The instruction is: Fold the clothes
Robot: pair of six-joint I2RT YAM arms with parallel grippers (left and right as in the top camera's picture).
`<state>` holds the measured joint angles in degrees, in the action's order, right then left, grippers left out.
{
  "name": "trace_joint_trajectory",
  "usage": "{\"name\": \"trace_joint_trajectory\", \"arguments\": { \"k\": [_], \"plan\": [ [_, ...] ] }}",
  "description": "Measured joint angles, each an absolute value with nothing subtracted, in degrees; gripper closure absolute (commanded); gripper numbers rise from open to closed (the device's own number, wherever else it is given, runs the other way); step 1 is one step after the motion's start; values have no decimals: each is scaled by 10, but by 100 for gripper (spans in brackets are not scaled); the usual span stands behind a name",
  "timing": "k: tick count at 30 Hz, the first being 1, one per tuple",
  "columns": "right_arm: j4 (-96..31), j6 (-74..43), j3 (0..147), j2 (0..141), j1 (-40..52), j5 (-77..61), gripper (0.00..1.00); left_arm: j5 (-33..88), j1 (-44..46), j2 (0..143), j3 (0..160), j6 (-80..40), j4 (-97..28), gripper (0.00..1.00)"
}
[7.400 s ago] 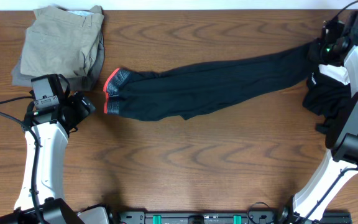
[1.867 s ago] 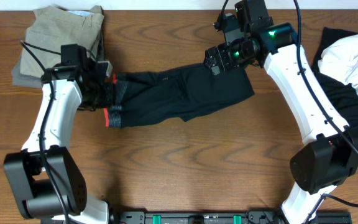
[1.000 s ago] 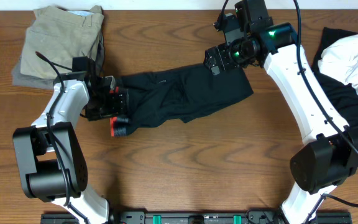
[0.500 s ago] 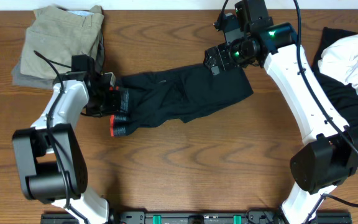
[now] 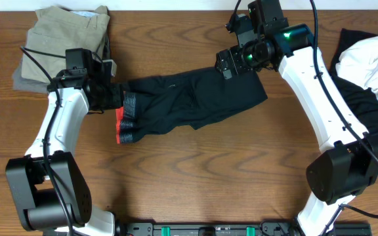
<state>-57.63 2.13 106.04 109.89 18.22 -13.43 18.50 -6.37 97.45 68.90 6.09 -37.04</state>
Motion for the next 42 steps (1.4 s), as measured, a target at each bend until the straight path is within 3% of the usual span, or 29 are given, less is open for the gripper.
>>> {"name": "trace_joint_trajectory", "arguments": {
  "k": [23,25,29,42],
  "plan": [
    [-578,21,1060,1099,182,-134,1,182,-64,1041,689,94,-315,62],
    [-578,21,1060,1099,182,-134,1,189,-64,1049,689,95,-312,67],
    [-576,21,1060,1099,182,-134,1,196,-61,1068,689,98,-308,94],
    [-577,21,1060,1099,182,-132,1,209,-59,1047,689,105,-303,94]
  ]
}}
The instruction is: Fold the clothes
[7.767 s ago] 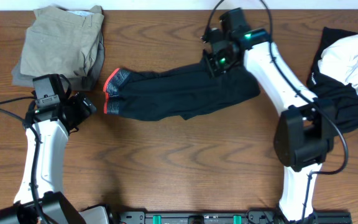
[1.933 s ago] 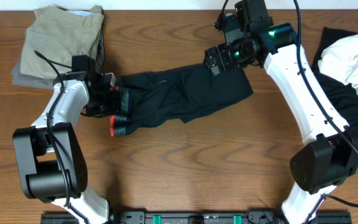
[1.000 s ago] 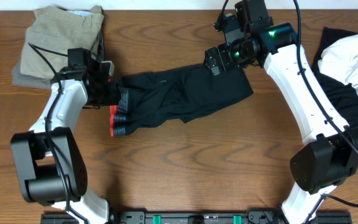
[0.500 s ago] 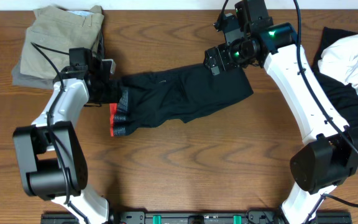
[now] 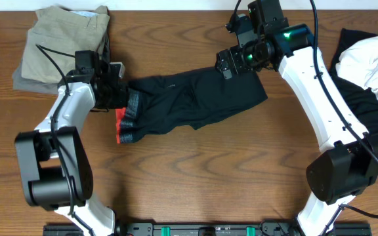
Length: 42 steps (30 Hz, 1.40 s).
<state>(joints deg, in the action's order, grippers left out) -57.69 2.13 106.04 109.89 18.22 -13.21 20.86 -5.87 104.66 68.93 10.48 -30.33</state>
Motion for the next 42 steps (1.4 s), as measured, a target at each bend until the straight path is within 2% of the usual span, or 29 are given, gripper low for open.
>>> {"name": "trace_joint_trajectory", "arguments": {
  "k": [9,17,21,24,27,28,32,42],
  "plan": [
    [-577,21,1060,1099,182,-132,1,211,-58,921,707,93,-245,94],
    [-579,21,1060,1099,182,-132,1,210,-58,919,710,87,-191,94],
    [-582,21,1060,1099,182,-132,1,206,-58,925,711,83,-233,94],
    [-586,21,1060,1099,182,-131,1,188,-58,926,711,81,-314,92],
    [-588,22,1060,1099,182,-131,1,170,-58,926,710,84,-394,83],
    [-589,22,1060,1099,182,-130,1,165,-58,926,710,83,-418,76],
    [-589,22,1060,1099,182,-130,1,157,-58,926,705,75,-491,68],
    [-589,26,1060,1099,182,-130,1,130,-58,927,566,-7,-407,58]
  ]
}}
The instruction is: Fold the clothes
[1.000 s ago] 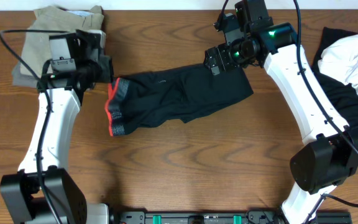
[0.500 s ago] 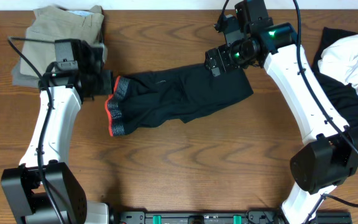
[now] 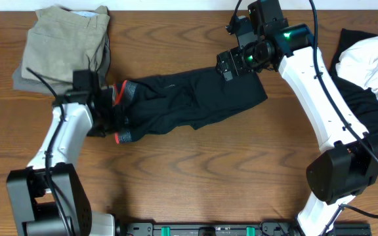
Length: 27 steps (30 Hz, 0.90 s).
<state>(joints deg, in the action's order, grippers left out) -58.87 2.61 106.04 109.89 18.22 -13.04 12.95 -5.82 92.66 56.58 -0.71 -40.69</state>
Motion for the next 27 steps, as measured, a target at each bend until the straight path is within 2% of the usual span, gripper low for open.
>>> {"name": "trace_joint_trajectory", "arguments": {
  "k": [6,21,23,27],
  "plan": [
    [-589,30,1060,1099,182,-130,1,116,-58,929,537,-37,-374,48],
    [-588,32,1060,1099,182,-130,1,134,-58,928,516,-45,-352,46],
    [-588,32,1060,1099,182,-130,1,143,-58,929,515,-46,-351,53],
    [-588,32,1060,1099,182,-130,1,166,-58,928,514,-53,-350,82]
  ]
}}
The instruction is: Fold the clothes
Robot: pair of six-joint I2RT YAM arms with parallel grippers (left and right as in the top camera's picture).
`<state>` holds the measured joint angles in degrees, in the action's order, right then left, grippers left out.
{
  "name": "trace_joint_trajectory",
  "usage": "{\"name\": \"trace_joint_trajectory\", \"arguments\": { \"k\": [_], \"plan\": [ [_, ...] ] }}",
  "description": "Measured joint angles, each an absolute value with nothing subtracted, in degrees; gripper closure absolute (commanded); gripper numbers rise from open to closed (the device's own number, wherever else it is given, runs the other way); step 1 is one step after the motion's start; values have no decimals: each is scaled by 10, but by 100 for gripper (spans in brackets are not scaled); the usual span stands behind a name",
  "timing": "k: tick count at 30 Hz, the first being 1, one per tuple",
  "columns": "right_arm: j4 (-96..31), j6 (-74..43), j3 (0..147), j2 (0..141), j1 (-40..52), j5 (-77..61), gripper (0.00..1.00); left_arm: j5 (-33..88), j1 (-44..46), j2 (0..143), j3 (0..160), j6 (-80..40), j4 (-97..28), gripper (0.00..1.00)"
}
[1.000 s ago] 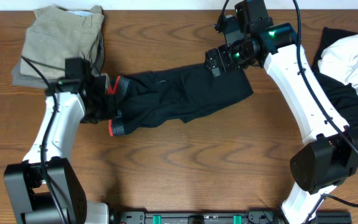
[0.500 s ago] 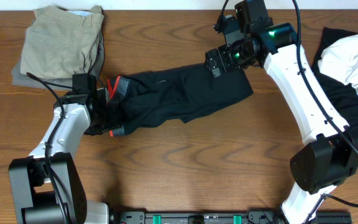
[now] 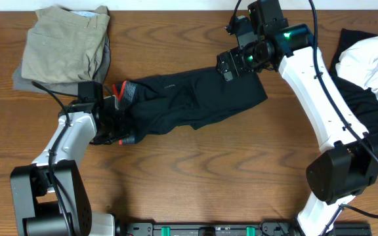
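Black shorts (image 3: pixel 189 101) lie spread across the middle of the table, with a red and grey waistband (image 3: pixel 121 90) at their left end. My left gripper (image 3: pixel 112 124) lies over the lower corner of that waistband. Its fingers are hidden by the wrist, so I cannot tell whether they grip. My right gripper (image 3: pixel 231 65) sits at the shorts' upper right corner and looks shut on the fabric there.
Folded khaki trousers (image 3: pixel 64 42) rest on a grey garment at the back left. At the right edge a white shirt (image 3: pixel 373 59) is heaped on dark clothing (image 3: pixel 366 105). The right arm spans the table's right side.
My left gripper has moved from the middle of the waistband down to its lower corner, and the red strip there shows less. The right arm has not moved.
My left gripper was first at the waistband's upper part, with the band lying flat and grey. It then sat slightly further in. Later the upper corner showed red and the gripper was lower; now it covers the lower corner. The right gripper stayed at the far corner throughout.
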<state>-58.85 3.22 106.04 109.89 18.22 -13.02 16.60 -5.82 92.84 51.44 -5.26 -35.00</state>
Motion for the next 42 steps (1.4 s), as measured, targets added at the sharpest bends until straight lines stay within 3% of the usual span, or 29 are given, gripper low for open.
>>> {"name": "trace_joint_trajectory", "arguments": {
  "k": [2,15,24,42],
  "plan": [
    [-588,32,1060,1099,182,-130,1,175,-58,929,514,-52,-350,94],
    [-588,32,1060,1099,182,-130,1,185,-58,886,541,-49,-353,94],
    [-588,32,1060,1099,182,-130,1,140,-58,806,608,-56,-284,94],
    [-589,32,1060,1099,182,-130,1,61,-58,961,608,-62,-187,94]
  ]
}}
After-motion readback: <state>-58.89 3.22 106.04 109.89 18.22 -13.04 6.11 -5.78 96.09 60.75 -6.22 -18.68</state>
